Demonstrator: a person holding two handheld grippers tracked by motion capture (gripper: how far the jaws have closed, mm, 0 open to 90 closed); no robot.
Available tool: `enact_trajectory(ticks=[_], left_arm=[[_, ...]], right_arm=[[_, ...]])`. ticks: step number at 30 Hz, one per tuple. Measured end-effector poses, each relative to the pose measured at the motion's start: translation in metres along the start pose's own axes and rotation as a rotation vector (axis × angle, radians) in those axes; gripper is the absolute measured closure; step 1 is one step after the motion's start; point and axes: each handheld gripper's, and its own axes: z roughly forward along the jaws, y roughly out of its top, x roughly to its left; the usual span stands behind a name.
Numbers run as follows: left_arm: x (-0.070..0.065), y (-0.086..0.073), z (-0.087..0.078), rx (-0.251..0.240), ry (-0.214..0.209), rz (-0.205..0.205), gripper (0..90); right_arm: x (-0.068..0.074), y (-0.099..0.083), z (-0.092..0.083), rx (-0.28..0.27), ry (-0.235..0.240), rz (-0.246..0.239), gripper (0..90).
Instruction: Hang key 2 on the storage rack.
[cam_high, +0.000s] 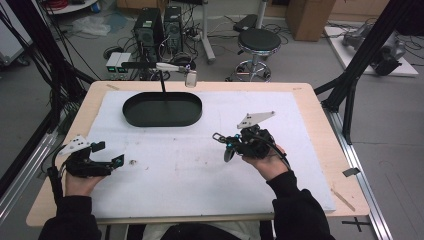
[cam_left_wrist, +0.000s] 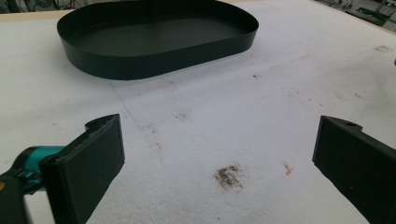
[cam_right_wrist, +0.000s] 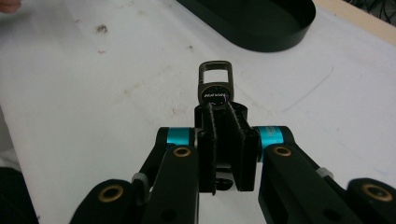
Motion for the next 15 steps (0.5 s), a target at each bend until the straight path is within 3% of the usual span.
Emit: enact_trajectory(ticks=[7, 15], left_arm=[[0.0, 0.0, 0.0, -0.001, -0.002, -0.001, 2.6], [0.001, 0.0, 0.001, -0.003, -0.003, -0.004, 2.6]], right_arm=[[0.002, 0.019, 0.013, -0.001, -0.012, -0.023, 83.1], [-0.003, 0.038, 0.031, -0.007, -0.013, -0.012, 83.1]])
